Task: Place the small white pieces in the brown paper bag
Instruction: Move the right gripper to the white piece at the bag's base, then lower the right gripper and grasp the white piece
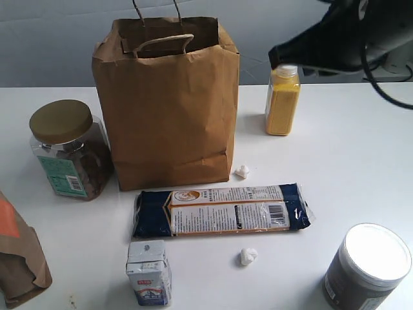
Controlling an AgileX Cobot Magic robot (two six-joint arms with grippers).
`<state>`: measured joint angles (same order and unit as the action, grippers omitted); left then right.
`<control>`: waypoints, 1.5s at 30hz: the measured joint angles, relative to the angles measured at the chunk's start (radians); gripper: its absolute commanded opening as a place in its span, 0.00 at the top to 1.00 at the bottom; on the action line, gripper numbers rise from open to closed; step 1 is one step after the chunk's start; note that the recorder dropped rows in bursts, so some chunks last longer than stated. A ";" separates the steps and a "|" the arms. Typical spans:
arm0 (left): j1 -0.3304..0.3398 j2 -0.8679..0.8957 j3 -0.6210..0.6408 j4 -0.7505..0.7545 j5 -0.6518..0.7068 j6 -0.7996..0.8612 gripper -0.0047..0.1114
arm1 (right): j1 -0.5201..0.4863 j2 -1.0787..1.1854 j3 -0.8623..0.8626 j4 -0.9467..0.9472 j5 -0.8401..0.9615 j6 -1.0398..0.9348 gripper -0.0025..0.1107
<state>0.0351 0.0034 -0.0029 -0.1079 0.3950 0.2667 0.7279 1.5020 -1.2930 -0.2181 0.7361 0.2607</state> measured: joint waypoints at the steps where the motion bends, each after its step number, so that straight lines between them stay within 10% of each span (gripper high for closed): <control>1: 0.000 0.000 0.000 0.000 0.000 0.000 0.96 | -0.002 0.016 0.012 0.013 -0.003 -0.015 0.98; 7: 0.000 0.000 0.000 0.000 0.000 0.000 0.96 | -0.012 0.175 0.033 0.089 -0.027 -0.101 0.98; 16: 0.000 0.000 0.000 0.000 0.000 0.000 0.96 | -0.020 0.373 0.033 0.211 -0.125 -0.169 0.72; 45: 0.000 0.000 0.000 0.000 0.000 0.000 0.96 | -0.002 0.576 0.033 0.363 -0.359 -0.224 0.72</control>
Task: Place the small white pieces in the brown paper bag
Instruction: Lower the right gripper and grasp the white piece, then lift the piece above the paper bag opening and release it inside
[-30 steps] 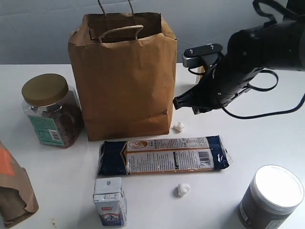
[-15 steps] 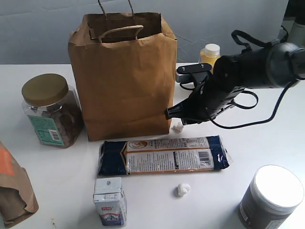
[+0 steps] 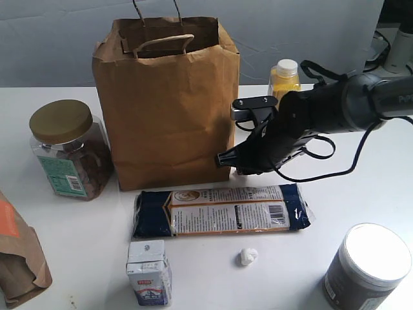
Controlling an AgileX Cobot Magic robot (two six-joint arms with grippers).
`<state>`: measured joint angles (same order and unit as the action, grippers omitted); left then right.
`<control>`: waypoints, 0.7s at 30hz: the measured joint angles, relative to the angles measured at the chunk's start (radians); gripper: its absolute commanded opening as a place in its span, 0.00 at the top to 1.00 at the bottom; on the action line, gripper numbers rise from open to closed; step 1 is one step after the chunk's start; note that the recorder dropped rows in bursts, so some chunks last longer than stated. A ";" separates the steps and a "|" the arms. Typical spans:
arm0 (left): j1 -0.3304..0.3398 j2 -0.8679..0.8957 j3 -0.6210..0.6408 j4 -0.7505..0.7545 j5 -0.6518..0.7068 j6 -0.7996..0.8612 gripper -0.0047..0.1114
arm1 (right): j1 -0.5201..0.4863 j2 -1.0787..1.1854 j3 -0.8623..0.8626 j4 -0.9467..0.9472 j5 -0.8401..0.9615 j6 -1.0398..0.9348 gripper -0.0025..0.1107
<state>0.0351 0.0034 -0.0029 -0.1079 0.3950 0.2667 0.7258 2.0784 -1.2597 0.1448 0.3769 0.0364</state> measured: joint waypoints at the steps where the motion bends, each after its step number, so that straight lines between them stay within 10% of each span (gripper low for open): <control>1: 0.000 0.000 0.000 0.000 0.000 0.000 0.96 | 0.000 0.010 0.000 0.002 -0.010 -0.002 0.72; 7: 0.000 0.000 0.000 0.000 0.000 0.000 0.96 | 0.000 0.037 0.000 0.003 -0.040 -0.007 0.98; 21: 0.000 0.000 0.000 0.000 0.000 0.000 0.96 | 0.000 -0.225 0.253 -0.010 -0.227 0.037 0.98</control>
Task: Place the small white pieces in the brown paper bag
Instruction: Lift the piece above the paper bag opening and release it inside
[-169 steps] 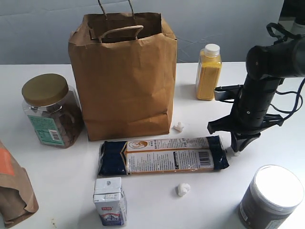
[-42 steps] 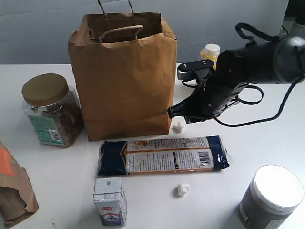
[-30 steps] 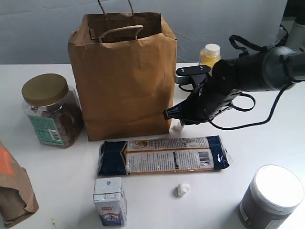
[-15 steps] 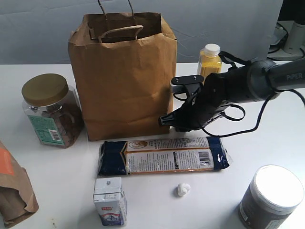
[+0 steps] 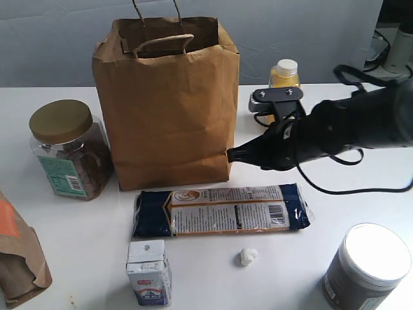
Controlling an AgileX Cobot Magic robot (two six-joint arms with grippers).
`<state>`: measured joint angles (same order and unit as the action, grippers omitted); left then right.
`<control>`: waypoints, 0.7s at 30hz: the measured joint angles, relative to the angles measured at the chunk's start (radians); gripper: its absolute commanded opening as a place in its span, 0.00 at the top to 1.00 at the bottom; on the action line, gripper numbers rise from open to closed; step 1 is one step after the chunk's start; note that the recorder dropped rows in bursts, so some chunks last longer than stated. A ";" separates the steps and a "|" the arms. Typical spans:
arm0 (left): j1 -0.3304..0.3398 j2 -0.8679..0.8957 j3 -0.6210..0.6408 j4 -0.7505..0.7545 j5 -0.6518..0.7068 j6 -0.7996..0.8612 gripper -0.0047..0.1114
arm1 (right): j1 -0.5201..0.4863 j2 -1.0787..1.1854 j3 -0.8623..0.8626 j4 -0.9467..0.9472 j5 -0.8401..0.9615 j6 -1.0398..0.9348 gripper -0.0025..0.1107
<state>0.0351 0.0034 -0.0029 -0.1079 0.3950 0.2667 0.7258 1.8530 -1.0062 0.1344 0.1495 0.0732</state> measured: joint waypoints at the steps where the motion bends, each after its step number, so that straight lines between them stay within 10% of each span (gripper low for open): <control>1: 0.000 0.000 0.000 0.000 0.000 0.000 0.96 | 0.000 -0.043 0.031 -0.010 -0.019 0.011 0.98; 21: 0.000 0.000 0.000 0.000 0.000 0.000 0.96 | 0.228 -0.840 0.353 -0.134 -0.274 0.096 0.98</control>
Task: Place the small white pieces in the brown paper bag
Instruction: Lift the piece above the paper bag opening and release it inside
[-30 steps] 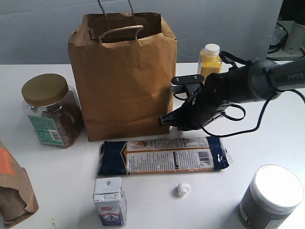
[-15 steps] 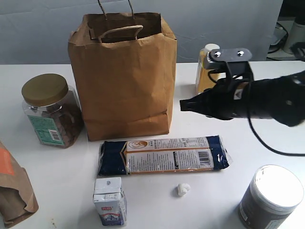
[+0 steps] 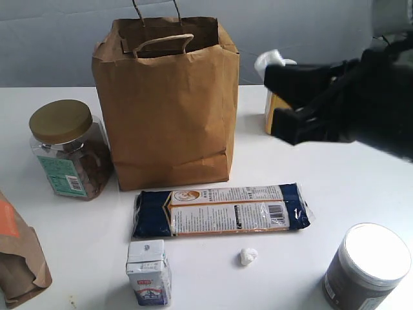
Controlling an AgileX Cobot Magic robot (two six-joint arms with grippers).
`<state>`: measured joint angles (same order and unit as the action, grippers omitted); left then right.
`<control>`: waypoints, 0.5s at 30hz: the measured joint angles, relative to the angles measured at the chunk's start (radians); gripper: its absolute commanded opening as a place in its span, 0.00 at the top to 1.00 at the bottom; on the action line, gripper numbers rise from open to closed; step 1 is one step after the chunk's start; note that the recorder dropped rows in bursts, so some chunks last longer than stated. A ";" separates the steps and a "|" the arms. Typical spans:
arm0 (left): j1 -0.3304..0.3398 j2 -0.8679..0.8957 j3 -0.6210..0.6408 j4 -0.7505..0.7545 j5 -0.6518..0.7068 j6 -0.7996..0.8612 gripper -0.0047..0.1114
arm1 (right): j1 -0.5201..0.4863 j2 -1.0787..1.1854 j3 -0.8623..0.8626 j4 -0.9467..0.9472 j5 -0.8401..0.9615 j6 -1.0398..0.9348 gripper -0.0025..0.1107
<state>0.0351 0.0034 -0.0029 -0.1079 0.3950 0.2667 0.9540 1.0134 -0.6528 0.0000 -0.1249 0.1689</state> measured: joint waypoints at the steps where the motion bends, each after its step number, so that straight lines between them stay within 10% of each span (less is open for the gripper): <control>1: 0.000 0.000 0.000 0.000 0.000 0.000 0.96 | 0.000 -0.009 -0.017 0.000 -0.003 0.007 0.98; 15: 0.000 0.000 0.000 0.000 0.000 0.000 0.96 | -0.032 0.334 -0.474 -0.097 0.076 0.067 0.98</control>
<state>0.0351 0.0034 -0.0029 -0.1079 0.3950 0.2667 0.9219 1.3477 -1.1267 -0.0969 -0.0494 0.2357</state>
